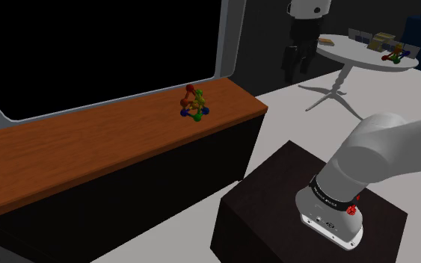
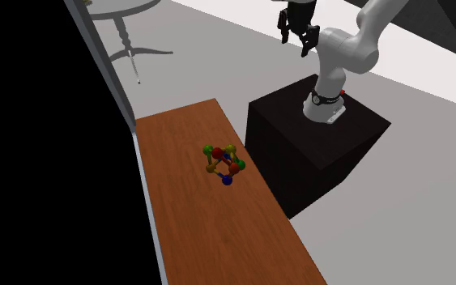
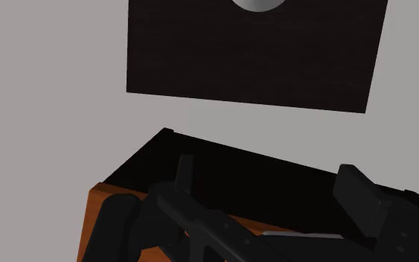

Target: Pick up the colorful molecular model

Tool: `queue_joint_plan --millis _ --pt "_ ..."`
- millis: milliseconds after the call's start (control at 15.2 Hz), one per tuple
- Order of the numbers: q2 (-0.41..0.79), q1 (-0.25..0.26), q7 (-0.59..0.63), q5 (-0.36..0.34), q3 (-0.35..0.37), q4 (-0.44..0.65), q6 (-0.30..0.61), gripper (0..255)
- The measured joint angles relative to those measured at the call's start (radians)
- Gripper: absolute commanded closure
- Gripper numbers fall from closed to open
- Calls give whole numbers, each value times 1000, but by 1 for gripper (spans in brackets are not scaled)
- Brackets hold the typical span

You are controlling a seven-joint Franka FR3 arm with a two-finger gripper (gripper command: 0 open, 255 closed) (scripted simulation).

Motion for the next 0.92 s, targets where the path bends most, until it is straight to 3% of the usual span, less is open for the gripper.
queue_joint_plan --millis 198,924 --pt "21 5 2 4 3 -10 45 0" --pt "275 47 32 29 42 -61 487 0"
